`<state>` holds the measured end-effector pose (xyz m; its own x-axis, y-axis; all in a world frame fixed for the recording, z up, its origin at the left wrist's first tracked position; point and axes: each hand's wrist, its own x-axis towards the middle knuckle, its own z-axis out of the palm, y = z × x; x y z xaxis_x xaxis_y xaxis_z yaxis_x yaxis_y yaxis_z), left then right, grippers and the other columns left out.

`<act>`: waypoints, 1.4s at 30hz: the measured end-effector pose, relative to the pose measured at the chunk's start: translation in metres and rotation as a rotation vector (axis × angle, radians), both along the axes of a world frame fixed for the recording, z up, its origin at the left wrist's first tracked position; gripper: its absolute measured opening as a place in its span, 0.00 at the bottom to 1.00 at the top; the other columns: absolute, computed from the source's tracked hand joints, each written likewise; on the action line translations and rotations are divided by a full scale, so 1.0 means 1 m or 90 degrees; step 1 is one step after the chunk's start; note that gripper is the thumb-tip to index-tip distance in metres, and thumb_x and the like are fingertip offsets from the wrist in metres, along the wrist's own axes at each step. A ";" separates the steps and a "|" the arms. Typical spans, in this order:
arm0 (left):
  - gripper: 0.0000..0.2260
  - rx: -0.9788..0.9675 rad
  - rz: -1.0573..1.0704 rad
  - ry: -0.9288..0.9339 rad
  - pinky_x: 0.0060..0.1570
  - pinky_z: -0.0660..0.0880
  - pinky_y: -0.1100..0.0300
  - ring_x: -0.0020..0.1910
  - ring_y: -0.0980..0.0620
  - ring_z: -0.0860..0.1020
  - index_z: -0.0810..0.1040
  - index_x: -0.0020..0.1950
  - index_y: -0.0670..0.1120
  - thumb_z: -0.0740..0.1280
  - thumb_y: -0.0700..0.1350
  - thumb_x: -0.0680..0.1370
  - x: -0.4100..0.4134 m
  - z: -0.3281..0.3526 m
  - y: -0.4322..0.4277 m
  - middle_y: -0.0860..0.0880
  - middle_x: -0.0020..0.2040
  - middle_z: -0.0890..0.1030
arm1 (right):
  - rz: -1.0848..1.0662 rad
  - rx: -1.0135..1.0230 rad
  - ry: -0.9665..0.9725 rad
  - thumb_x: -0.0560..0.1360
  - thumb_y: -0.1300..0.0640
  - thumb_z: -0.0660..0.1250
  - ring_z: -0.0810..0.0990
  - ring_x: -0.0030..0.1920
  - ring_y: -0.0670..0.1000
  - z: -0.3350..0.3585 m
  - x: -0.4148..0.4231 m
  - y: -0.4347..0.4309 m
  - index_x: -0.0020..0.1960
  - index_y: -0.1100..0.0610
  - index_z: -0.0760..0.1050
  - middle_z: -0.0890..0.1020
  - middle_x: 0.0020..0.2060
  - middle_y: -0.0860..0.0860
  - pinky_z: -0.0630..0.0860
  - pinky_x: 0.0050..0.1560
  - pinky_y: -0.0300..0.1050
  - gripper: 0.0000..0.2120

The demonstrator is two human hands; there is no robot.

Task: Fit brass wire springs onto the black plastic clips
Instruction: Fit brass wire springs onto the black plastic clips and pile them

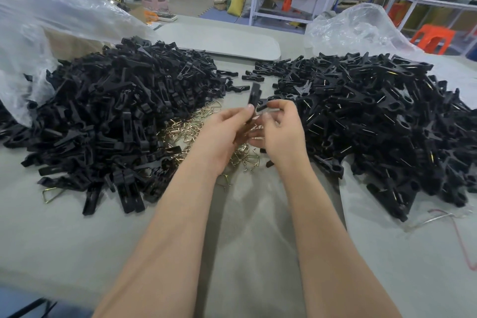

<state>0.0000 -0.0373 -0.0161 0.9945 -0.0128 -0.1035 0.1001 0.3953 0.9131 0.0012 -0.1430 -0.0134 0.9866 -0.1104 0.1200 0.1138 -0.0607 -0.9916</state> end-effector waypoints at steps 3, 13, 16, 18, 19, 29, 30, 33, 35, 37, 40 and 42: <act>0.05 0.064 -0.031 -0.021 0.42 0.77 0.59 0.36 0.52 0.78 0.80 0.48 0.39 0.65 0.40 0.78 -0.001 -0.001 -0.001 0.46 0.39 0.81 | 0.005 -0.071 -0.027 0.79 0.66 0.58 0.81 0.35 0.49 -0.001 -0.001 0.000 0.56 0.52 0.66 0.77 0.46 0.53 0.78 0.31 0.36 0.11; 0.04 0.200 0.120 -0.034 0.57 0.76 0.54 0.45 0.54 0.78 0.79 0.50 0.46 0.69 0.45 0.76 -0.001 -0.001 0.005 0.49 0.43 0.80 | -0.037 -0.225 -0.047 0.75 0.64 0.66 0.79 0.42 0.45 -0.006 0.002 -0.005 0.49 0.58 0.80 0.82 0.41 0.50 0.77 0.50 0.38 0.06; 0.04 0.288 0.198 -0.072 0.54 0.76 0.56 0.45 0.53 0.77 0.77 0.49 0.50 0.70 0.44 0.76 0.001 -0.002 0.011 0.49 0.44 0.79 | -0.045 -0.372 -0.130 0.77 0.63 0.63 0.79 0.47 0.49 -0.006 0.000 -0.001 0.51 0.57 0.81 0.83 0.45 0.52 0.74 0.53 0.41 0.09; 0.06 0.347 0.209 -0.090 0.49 0.75 0.62 0.45 0.54 0.78 0.77 0.52 0.50 0.70 0.44 0.75 0.003 -0.003 0.015 0.51 0.45 0.79 | -0.024 -0.418 -0.152 0.78 0.64 0.61 0.80 0.51 0.53 -0.006 0.001 0.001 0.56 0.58 0.80 0.83 0.49 0.54 0.73 0.56 0.47 0.11; 0.08 0.389 0.211 -0.096 0.46 0.73 0.65 0.45 0.57 0.77 0.78 0.54 0.50 0.70 0.44 0.75 0.003 -0.003 0.016 0.54 0.45 0.79 | -0.008 -0.444 -0.167 0.78 0.64 0.61 0.79 0.52 0.53 -0.006 0.002 0.002 0.58 0.59 0.78 0.82 0.50 0.55 0.73 0.57 0.47 0.12; 0.08 0.564 0.248 -0.142 0.54 0.73 0.58 0.49 0.57 0.76 0.75 0.49 0.53 0.69 0.41 0.75 0.002 -0.005 0.018 0.53 0.51 0.80 | -0.037 -0.371 -0.163 0.78 0.63 0.61 0.78 0.37 0.52 -0.005 0.004 -0.005 0.52 0.58 0.78 0.78 0.35 0.51 0.78 0.42 0.54 0.08; 0.08 0.575 0.246 -0.145 0.55 0.73 0.56 0.51 0.55 0.76 0.75 0.49 0.53 0.68 0.41 0.76 0.002 -0.005 0.017 0.51 0.53 0.79 | -0.041 -0.368 -0.165 0.78 0.63 0.61 0.78 0.37 0.50 -0.004 0.004 -0.005 0.53 0.58 0.79 0.78 0.35 0.49 0.79 0.44 0.53 0.09; 0.07 0.583 0.252 -0.141 0.57 0.73 0.54 0.53 0.53 0.77 0.76 0.52 0.50 0.68 0.41 0.76 0.003 -0.006 0.018 0.50 0.53 0.79 | -0.009 -0.404 -0.163 0.78 0.63 0.63 0.79 0.43 0.50 -0.004 0.003 0.001 0.61 0.59 0.77 0.77 0.40 0.47 0.75 0.52 0.46 0.13; 0.08 0.572 0.273 -0.137 0.57 0.73 0.57 0.52 0.54 0.77 0.76 0.52 0.50 0.68 0.40 0.76 0.003 -0.005 0.020 0.51 0.52 0.80 | -0.003 -0.394 -0.152 0.77 0.64 0.64 0.79 0.44 0.50 -0.005 0.003 0.005 0.59 0.60 0.77 0.78 0.40 0.47 0.75 0.53 0.46 0.11; 0.08 0.566 0.291 -0.134 0.56 0.73 0.57 0.52 0.54 0.77 0.75 0.51 0.51 0.68 0.40 0.75 0.003 -0.005 0.021 0.51 0.52 0.80 | -0.001 -0.374 -0.151 0.76 0.64 0.65 0.79 0.44 0.48 -0.007 0.004 0.006 0.53 0.61 0.80 0.79 0.40 0.47 0.75 0.53 0.44 0.08; 0.08 0.573 0.288 -0.129 0.57 0.73 0.58 0.51 0.55 0.76 0.75 0.51 0.51 0.68 0.40 0.75 0.003 -0.005 0.021 0.50 0.53 0.80 | 0.004 -0.379 -0.162 0.76 0.63 0.66 0.79 0.45 0.49 -0.007 0.004 0.005 0.49 0.59 0.81 0.82 0.44 0.51 0.75 0.53 0.44 0.06; 0.08 0.588 0.286 -0.133 0.55 0.72 0.60 0.50 0.56 0.76 0.76 0.52 0.51 0.68 0.40 0.75 0.003 -0.006 0.021 0.51 0.53 0.80 | -0.040 -0.358 -0.177 0.76 0.62 0.67 0.79 0.43 0.44 -0.004 0.004 0.000 0.49 0.58 0.81 0.82 0.43 0.50 0.75 0.50 0.37 0.06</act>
<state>0.0033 -0.0163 -0.0224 0.8878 0.3583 0.2889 -0.0772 -0.5028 0.8609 0.0055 -0.1430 -0.0171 0.9037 -0.0126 0.4281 0.3424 -0.5791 -0.7399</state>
